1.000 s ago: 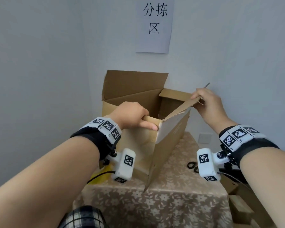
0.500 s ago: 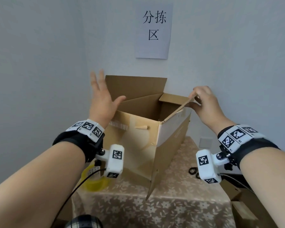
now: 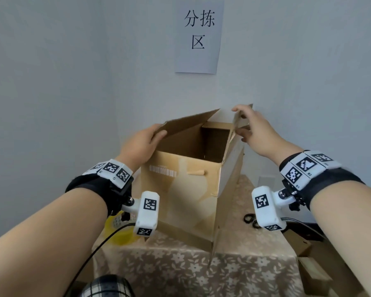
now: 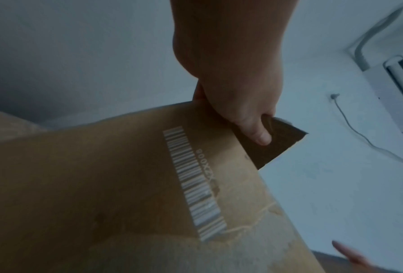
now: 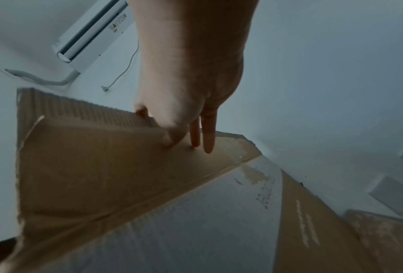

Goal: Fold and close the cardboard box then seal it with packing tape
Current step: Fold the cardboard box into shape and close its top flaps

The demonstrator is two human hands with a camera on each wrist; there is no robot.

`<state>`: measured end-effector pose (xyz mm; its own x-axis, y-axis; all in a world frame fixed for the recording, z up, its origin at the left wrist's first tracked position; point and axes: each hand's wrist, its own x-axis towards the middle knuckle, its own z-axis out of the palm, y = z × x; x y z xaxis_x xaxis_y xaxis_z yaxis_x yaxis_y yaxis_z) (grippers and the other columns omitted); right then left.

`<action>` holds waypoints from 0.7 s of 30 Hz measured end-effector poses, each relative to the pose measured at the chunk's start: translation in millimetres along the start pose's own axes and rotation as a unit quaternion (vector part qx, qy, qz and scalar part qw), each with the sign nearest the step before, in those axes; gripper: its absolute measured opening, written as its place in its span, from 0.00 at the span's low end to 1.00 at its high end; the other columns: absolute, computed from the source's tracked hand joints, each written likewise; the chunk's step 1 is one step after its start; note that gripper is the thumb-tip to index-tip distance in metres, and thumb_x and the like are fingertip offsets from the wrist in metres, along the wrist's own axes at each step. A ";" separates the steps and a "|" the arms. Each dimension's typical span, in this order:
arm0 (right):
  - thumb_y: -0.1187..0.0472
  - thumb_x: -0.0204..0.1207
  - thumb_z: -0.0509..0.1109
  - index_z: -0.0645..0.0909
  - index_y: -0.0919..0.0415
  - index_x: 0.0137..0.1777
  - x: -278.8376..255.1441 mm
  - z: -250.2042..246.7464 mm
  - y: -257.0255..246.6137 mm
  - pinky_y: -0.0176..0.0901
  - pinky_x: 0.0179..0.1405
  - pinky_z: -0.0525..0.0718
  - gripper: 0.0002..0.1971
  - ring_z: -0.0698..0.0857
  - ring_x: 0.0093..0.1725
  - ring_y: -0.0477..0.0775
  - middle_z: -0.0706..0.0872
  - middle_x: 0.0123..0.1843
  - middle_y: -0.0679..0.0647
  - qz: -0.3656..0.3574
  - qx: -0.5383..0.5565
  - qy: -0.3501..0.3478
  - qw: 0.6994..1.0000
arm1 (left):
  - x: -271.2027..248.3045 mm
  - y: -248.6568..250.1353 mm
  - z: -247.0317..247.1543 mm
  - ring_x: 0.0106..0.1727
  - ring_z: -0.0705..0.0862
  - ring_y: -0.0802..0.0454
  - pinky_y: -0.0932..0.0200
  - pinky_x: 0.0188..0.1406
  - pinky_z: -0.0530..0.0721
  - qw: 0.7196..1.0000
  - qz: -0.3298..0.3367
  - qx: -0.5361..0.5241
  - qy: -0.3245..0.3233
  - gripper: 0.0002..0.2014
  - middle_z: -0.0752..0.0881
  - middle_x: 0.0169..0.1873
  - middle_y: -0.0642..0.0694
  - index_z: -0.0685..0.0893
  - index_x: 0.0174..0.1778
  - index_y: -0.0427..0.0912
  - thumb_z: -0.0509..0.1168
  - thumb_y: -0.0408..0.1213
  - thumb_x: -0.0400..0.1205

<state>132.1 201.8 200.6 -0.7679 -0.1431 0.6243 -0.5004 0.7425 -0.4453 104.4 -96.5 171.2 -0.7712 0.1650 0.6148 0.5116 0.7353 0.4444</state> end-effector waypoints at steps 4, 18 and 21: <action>0.68 0.85 0.54 0.64 0.41 0.74 6.7 14.6 -7.4 0.58 0.67 0.78 0.24 0.74 0.68 0.60 0.63 0.68 0.53 0.025 0.037 -0.034 0.998 | -7.9 -3.3 -3.7 0.55 0.83 0.49 0.54 0.56 0.78 0.998 0.012 -0.038 -0.056 0.14 0.85 0.49 0.51 0.80 0.62 0.49 0.52 0.46 0.87; 0.49 0.87 0.50 0.67 0.49 0.76 -5.3 64.8 -20.0 0.50 0.74 0.66 0.19 0.70 0.73 0.50 0.73 0.73 0.49 0.073 0.049 -0.138 0.987 | -16.2 -0.7 -4.3 0.78 0.66 0.53 0.68 0.68 0.54 0.983 -0.067 -0.026 -0.168 0.30 0.74 0.74 0.50 0.78 0.72 0.46 0.36 0.53 0.88; 0.50 0.87 0.52 0.72 0.48 0.69 -8.2 67.4 -20.4 0.48 0.70 0.70 0.15 0.74 0.68 0.50 0.77 0.66 0.47 0.093 0.079 -0.141 0.983 | -13.6 4.5 -4.8 0.78 0.66 0.54 0.67 0.68 0.53 0.976 -0.110 -0.076 -0.171 0.33 0.76 0.73 0.51 0.80 0.70 0.46 0.35 0.56 0.87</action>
<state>121.7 143.8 161.3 -0.9209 -0.2066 0.3307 -0.3800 0.6658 -0.6422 119.0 -98.6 168.0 -0.9368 0.2437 0.2512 0.3498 0.6758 0.6488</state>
